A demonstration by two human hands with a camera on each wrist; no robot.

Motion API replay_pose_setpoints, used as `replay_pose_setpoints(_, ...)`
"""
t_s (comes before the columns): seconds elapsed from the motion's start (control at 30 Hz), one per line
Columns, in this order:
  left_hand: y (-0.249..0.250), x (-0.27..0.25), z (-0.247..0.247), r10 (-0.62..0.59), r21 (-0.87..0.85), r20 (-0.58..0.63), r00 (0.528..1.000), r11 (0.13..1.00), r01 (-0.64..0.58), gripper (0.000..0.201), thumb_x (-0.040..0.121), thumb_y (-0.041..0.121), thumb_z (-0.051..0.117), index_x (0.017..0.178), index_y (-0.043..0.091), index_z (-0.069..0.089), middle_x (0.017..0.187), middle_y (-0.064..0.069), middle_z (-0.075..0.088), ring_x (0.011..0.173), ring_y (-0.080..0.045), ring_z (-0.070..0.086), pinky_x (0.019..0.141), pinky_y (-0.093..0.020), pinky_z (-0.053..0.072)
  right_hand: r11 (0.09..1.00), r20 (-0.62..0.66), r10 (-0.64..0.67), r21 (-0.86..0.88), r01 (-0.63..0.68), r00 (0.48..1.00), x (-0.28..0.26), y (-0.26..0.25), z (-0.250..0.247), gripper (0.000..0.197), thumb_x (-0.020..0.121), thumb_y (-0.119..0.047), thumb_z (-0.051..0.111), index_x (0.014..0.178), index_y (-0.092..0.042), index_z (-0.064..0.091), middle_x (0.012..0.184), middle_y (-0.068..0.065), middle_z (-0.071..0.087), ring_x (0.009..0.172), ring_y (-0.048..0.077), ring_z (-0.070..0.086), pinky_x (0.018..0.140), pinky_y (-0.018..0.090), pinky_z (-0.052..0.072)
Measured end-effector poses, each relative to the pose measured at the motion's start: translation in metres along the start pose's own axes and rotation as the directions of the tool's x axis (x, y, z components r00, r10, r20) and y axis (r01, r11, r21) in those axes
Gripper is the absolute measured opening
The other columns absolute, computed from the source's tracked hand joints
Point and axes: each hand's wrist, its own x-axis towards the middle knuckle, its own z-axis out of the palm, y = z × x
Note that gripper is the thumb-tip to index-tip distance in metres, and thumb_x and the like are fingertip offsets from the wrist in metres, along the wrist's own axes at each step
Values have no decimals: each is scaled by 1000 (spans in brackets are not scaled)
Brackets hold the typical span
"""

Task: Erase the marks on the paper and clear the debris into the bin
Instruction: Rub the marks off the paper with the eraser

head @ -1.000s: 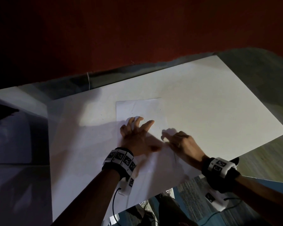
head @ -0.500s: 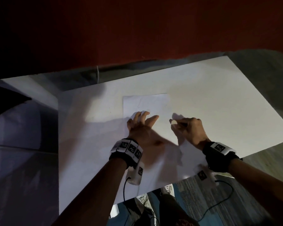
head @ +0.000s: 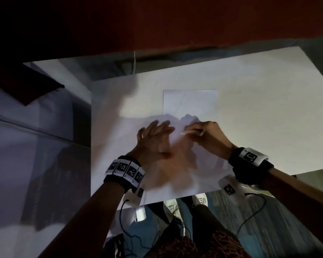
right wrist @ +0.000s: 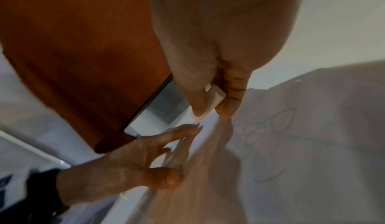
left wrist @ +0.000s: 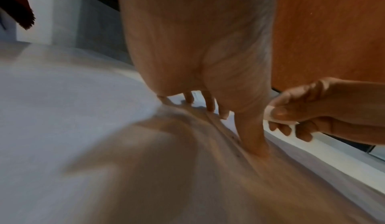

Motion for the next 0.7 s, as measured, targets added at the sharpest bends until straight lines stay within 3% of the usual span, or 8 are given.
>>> replay_pose_setpoints(0.1, 3, 7, 4, -23, 92, 24, 999, 996, 21, 107, 71, 72, 76, 158, 50, 17, 167, 28, -7, 153, -5, -19, 113, -37, -4, 998, 72, 46, -47, -43, 996, 7, 3, 10, 11, 81, -35, 74, 82, -23, 75, 82, -12, 72, 77, 3, 66, 73, 29, 52)
replay_pose_setpoints(0.23, -1, 10, 5, -34, 165, 2, 999, 986, 33, 112, 68, 78, 74, 159, 50, 15, 168, 26, -5, 154, -7, -15, 113, -39, -2, 989, 106, 40, -148, -24, 994, 12, 11, 9, 14, 76, -41, 77, 79, -28, 73, 80, -14, 70, 79, 3, 65, 70, 23, 48)
replay_pose_setpoints(0.33, -2, 9, 5, -11, 169, -21, 1000, 986, 14, 114, 68, 79, 73, 160, 45, 16, 168, 25, -2, 155, -10, -10, 117, -45, 4, 967, 162, -13, -249, 54, 987, 18, 4, 6, 13, 71, -32, 76, 72, -22, 67, 73, -9, 66, 71, 11, 60, 66, 30, 48)
replay_pose_setpoints(0.4, -3, 8, 5, -1, 165, -35, 999, 986, 7, 116, 67, 81, 71, 161, 40, 16, 169, 23, 1, 156, -11, -8, 119, -46, 6, 973, 103, -70, -212, 91, 992, 23, -4, 11, 24, 72, -25, 75, 58, -25, 56, 62, -9, 57, 60, 8, 47, 62, 26, 44)
replay_pose_setpoints(0.43, -3, 8, 4, -7, 171, -38, 999, 985, 13, 118, 67, 82, 71, 162, 38, 16, 169, 22, 1, 156, -11, -7, 118, -46, 6, 979, 59, -88, -177, 97, 994, 25, -7, 16, 29, 72, -23, 78, 56, -29, 54, 61, -12, 57, 61, 6, 48, 63, 22, 42)
replay_pose_setpoints(0.57, 0, 8, 3, -33, 208, -25, 999, 977, 37, 122, 68, 80, 72, 163, 31, 14, 170, 17, 2, 156, -13, -5, 119, -49, 8, 982, -5, -83, -172, 81, 997, 20, -2, 33, 17, 82, -29, 75, 76, -13, 71, 78, -3, 71, 77, 12, 65, 72, 26, 49)
replay_pose_setpoints(0.67, -1, 8, 3, -28, 231, -28, 999, 972, 34, 122, 68, 83, 69, 163, 30, 15, 171, 17, 1, 156, -13, -4, 119, -49, 11, 946, 107, -209, -230, 229, 972, 5, -6, 36, 16, 91, -19, 68, 83, -7, 74, 78, 3, 71, 73, 7, 59, 70, 6, 39)
replay_pose_setpoints(0.7, -1, 8, 3, -26, 234, -26, 999, 972, 32, 122, 68, 84, 68, 163, 30, 14, 171, 17, 0, 156, -13, -5, 119, -50, 11, 932, 137, -242, -244, 270, 961, 3, -7, 34, 15, 91, -17, 67, 84, -6, 74, 78, 3, 71, 72, 8, 58, 69, 3, 36)
